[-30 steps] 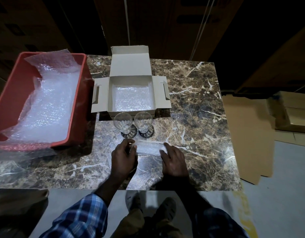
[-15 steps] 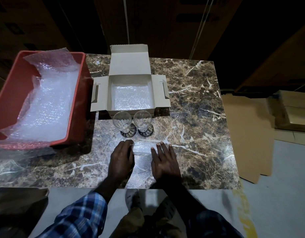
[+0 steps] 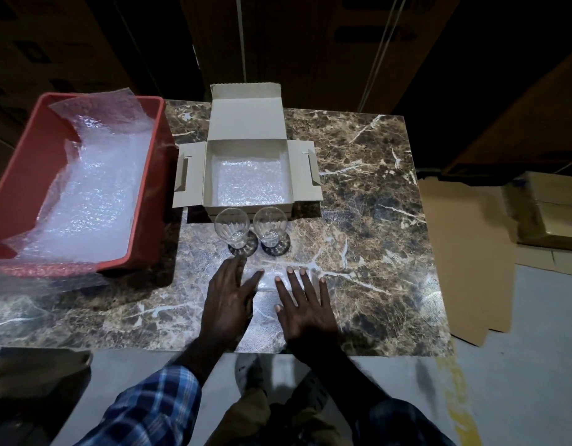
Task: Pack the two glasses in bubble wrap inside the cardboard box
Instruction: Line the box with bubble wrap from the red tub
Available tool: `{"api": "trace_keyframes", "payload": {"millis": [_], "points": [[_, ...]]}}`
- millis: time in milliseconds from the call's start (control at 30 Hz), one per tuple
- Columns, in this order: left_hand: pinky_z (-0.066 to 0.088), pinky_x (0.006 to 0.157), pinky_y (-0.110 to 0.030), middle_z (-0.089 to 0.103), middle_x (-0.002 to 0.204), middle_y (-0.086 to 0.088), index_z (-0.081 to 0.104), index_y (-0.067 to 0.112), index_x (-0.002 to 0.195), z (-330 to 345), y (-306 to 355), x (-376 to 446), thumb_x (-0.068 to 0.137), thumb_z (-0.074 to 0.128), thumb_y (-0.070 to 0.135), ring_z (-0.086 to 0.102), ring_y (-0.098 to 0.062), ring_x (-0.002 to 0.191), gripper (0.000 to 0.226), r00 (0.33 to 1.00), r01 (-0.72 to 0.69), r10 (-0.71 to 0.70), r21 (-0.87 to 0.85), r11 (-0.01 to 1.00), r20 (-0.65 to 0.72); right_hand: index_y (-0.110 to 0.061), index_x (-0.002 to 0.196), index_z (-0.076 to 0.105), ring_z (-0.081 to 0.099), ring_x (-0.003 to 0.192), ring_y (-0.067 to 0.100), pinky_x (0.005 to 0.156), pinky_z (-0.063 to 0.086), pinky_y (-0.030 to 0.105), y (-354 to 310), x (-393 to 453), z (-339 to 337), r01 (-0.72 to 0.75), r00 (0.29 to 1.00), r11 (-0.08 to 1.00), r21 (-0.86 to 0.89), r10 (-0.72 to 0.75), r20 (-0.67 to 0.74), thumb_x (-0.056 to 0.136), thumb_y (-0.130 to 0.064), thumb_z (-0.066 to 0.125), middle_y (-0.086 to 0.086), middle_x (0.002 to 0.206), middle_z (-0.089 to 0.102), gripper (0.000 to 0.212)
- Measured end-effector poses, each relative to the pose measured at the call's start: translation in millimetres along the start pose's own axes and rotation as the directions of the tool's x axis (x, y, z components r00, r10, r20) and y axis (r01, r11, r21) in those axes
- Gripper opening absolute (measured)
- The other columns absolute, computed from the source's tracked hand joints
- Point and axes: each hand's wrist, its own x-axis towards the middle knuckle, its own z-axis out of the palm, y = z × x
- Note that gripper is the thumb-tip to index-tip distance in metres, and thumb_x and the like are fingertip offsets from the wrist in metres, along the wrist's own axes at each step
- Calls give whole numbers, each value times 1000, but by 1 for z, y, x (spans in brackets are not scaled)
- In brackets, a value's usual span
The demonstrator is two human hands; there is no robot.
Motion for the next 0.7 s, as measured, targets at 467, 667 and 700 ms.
{"api": "trace_keyframes", "payload": {"millis": [467,667,700], "points": [[17,124,-46,35,157,-19,45,0,145,7,54,-6,98,50,14,24,-32,151,50,959,-272,268,39,961,94,0,140,54,37,145,28,114,36,53,4,-5,3,-112,984,994,-15,109,-137,98,-21,50,17,152,45,48],[15,123,-44,22,164,-11,29,4,155,9,35,-18,106,31,37,15,-24,154,59,967,-150,119,125,981,226,-1,146,47,36,146,28,118,29,52,12,-7,2,-83,993,996,-30,80,-88,100,-25,46,15,154,42,52],[15,123,-45,20,165,-10,27,5,156,6,30,-21,106,30,40,12,-24,154,61,966,-135,97,146,980,238,-1,145,47,37,145,28,118,30,53,12,-8,3,-89,992,996,-26,86,-93,100,-25,46,15,154,43,51]]}}
